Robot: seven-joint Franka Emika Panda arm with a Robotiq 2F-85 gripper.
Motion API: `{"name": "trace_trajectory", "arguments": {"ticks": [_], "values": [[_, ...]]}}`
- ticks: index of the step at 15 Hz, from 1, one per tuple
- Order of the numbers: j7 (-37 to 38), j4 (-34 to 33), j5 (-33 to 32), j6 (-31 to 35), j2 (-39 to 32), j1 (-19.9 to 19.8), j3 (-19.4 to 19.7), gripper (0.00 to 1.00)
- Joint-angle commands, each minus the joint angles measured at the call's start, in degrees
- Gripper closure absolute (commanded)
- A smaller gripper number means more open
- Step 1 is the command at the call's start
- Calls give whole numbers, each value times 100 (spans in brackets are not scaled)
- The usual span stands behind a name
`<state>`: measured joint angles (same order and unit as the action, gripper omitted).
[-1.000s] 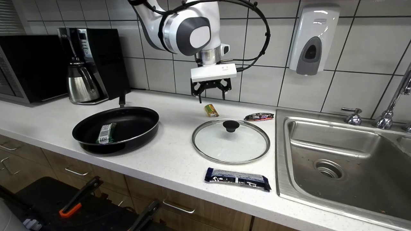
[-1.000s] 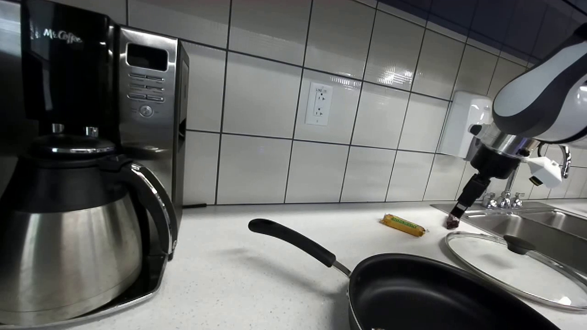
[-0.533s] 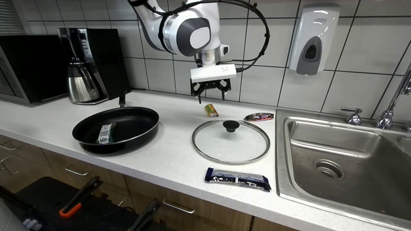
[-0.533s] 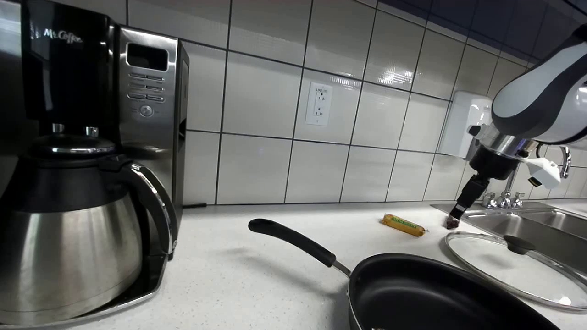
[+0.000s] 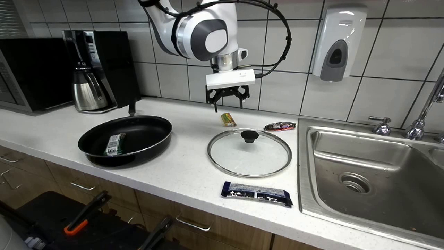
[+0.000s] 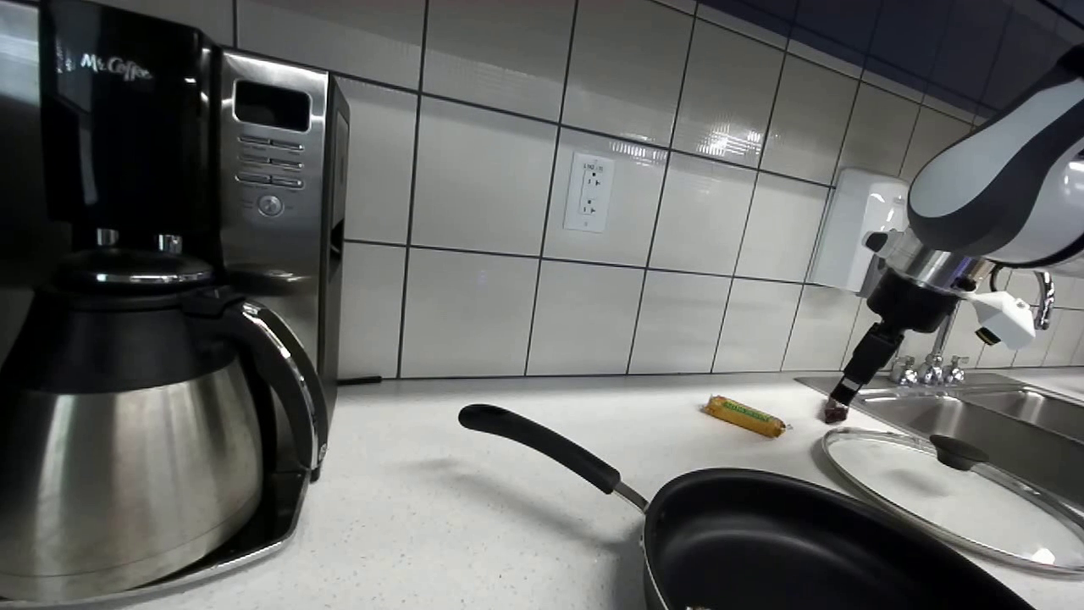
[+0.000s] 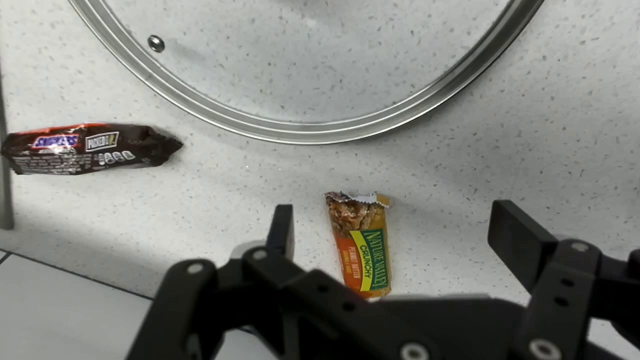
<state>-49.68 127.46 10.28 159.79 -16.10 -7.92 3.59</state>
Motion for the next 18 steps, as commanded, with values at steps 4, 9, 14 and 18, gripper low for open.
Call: {"name": "trace_trajectory", "arguments": {"ticks": [4, 9, 14, 18], "values": [[376, -125, -440, 97, -145, -151, -98, 0], [336, -491, -552, 94, -525, -242, -223, 0], [356, -949, -576, 93, -1005, -326, -356, 0], [450, -1344, -742, 23, -1354, -332, -310, 0]]}}
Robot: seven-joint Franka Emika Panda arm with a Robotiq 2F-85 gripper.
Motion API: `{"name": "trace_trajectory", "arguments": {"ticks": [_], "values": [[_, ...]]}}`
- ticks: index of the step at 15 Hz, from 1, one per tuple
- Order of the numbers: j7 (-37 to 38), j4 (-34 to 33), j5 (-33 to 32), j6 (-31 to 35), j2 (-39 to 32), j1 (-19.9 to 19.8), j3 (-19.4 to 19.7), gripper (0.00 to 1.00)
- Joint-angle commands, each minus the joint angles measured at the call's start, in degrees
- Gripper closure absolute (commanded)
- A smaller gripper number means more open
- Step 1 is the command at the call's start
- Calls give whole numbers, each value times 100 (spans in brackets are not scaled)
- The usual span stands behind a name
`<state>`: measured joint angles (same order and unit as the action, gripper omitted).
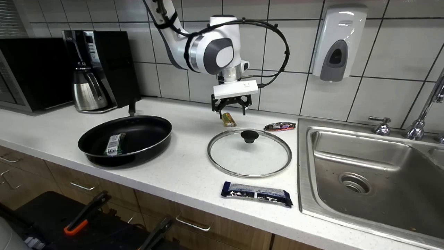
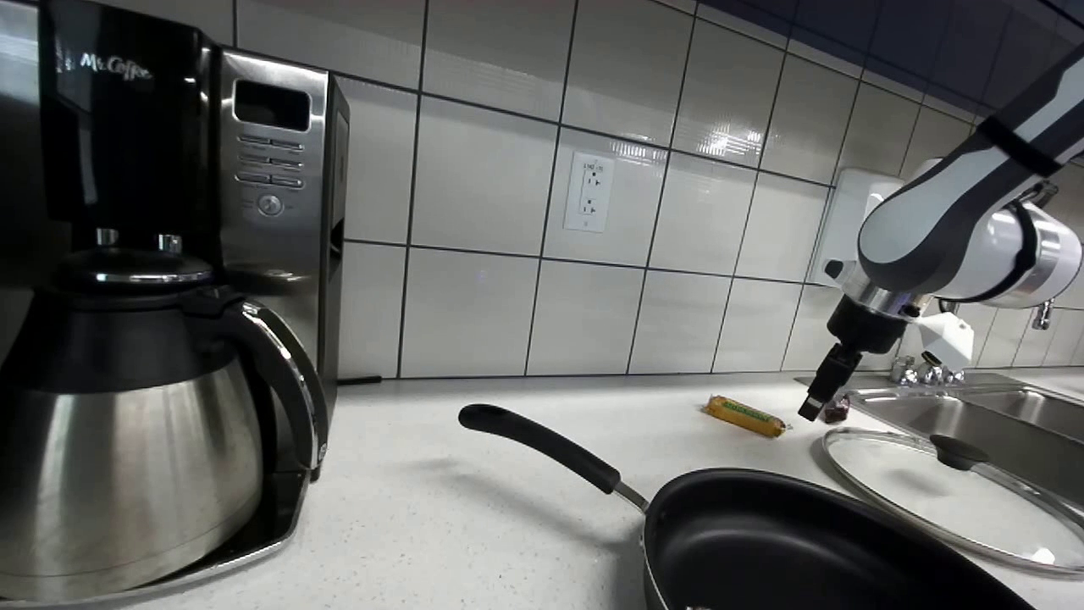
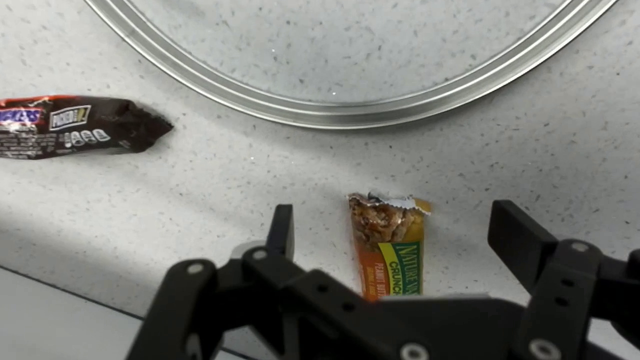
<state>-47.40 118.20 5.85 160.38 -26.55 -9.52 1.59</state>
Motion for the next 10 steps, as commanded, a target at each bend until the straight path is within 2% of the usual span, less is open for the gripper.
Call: {"name": "trace_trajectory", "arguments": {"ticks": [1, 10], "values": [[207, -507, -323, -59, -377, -202, -134, 0], [175, -1171, -322, -102, -929, -365, -485, 0]]}}
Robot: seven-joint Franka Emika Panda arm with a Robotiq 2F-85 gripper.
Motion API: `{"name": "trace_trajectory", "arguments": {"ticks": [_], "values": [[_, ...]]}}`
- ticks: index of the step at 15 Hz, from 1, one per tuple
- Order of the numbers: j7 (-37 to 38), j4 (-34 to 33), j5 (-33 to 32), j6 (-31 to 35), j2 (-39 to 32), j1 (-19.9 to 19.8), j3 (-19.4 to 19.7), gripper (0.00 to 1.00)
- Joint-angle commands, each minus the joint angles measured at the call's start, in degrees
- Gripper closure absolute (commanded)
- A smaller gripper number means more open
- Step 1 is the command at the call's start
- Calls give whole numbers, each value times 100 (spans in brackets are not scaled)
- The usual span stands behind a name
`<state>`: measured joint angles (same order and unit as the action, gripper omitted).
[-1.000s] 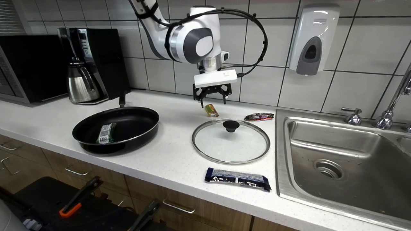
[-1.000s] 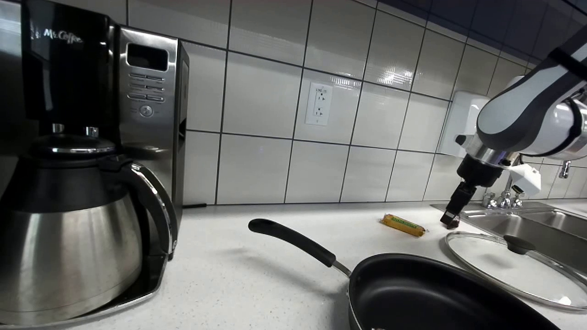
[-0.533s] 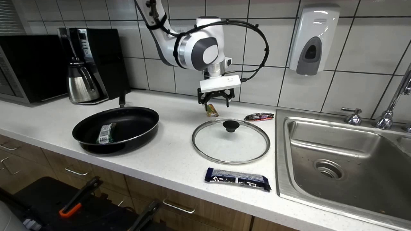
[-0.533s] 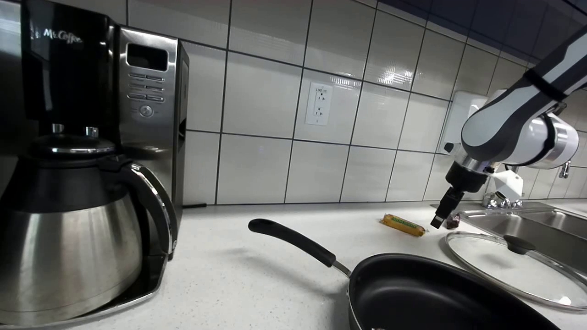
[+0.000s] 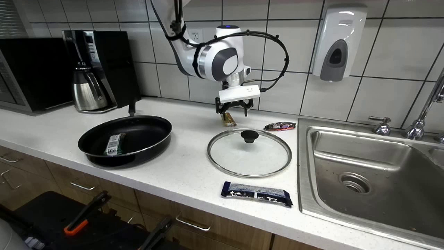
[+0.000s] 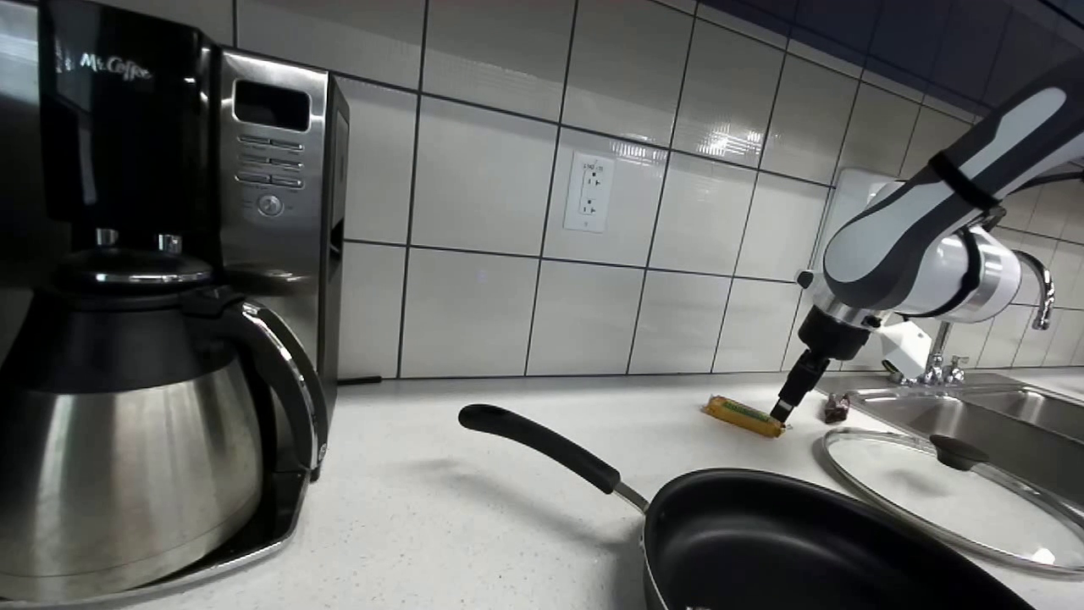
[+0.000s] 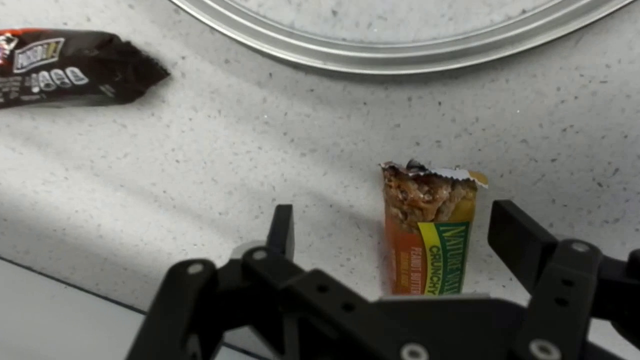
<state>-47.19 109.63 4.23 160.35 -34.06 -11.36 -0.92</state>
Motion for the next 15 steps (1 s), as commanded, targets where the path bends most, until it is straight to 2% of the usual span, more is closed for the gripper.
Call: {"name": "trace_trajectory", "arguments": {"ticks": [1, 13, 14, 15], "values": [[156, -371, -163, -110, -222, -180, -260, 0], [265, -803, -222, -218, -605, -173, -337, 0], [259, -821, -228, -217, -609, -172, -336, 25], [257, -828, -247, -209, -608, -159, -325, 28]]}}
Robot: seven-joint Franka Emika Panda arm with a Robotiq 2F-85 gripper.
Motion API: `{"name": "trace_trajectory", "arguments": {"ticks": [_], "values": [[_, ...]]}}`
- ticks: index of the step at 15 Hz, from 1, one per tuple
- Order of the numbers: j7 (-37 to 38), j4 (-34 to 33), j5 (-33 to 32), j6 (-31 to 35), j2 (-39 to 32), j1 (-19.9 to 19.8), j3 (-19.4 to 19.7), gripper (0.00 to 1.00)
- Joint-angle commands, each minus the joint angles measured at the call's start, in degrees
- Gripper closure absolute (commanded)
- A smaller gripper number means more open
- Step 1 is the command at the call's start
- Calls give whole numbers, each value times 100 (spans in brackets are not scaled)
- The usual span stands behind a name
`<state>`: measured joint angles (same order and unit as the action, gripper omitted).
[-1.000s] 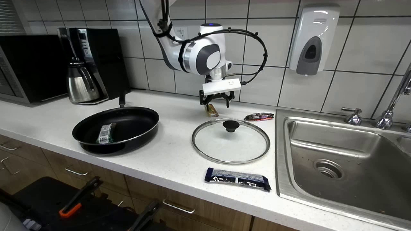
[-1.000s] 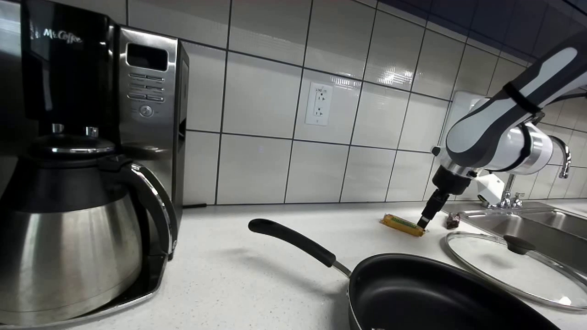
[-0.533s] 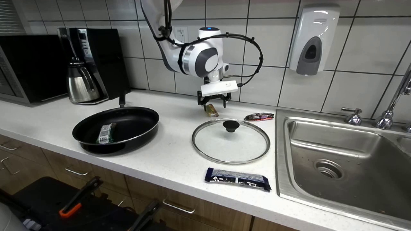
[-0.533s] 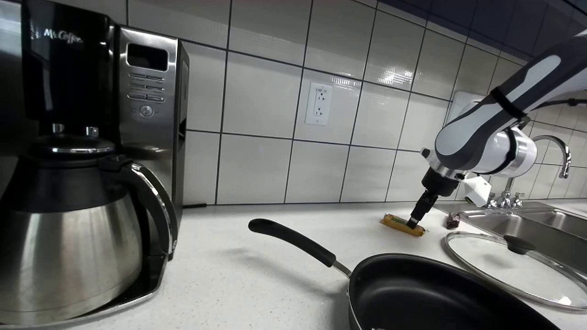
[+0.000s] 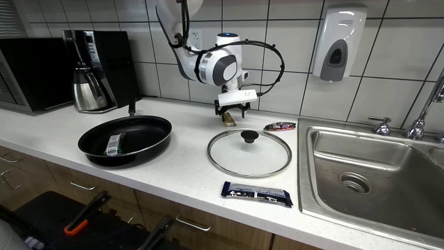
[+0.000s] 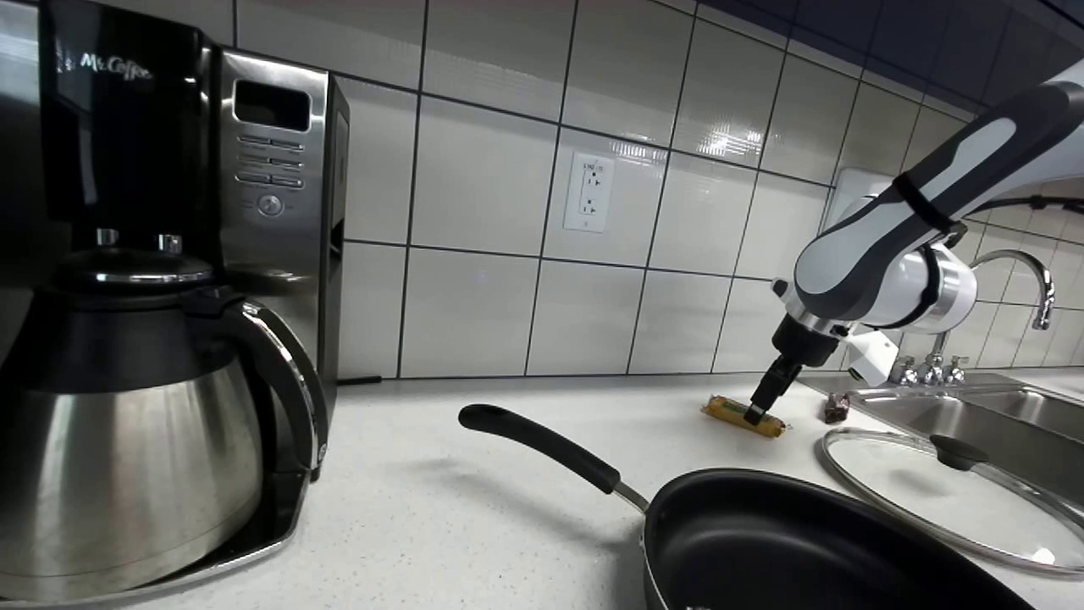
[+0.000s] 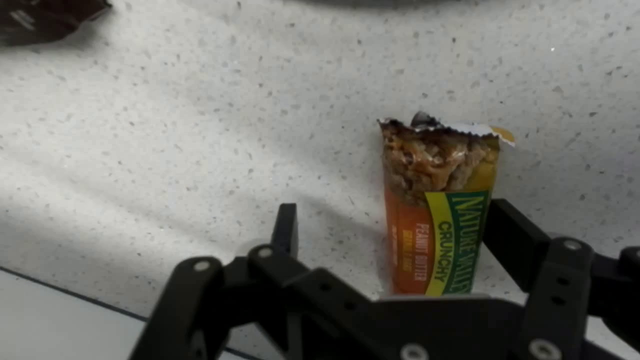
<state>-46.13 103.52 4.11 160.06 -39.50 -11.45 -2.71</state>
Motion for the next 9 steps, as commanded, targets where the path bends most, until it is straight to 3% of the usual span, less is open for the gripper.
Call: {"name": "trace_trajectory", "arguments": {"ticks": [1, 7, 9], "values": [[153, -226, -238, -194, -65, -147, -149, 34], [133, -246, -222, -338, -87, -172, -172, 83], [119, -272, -229, -387, -70, -177, -166, 84]]}}
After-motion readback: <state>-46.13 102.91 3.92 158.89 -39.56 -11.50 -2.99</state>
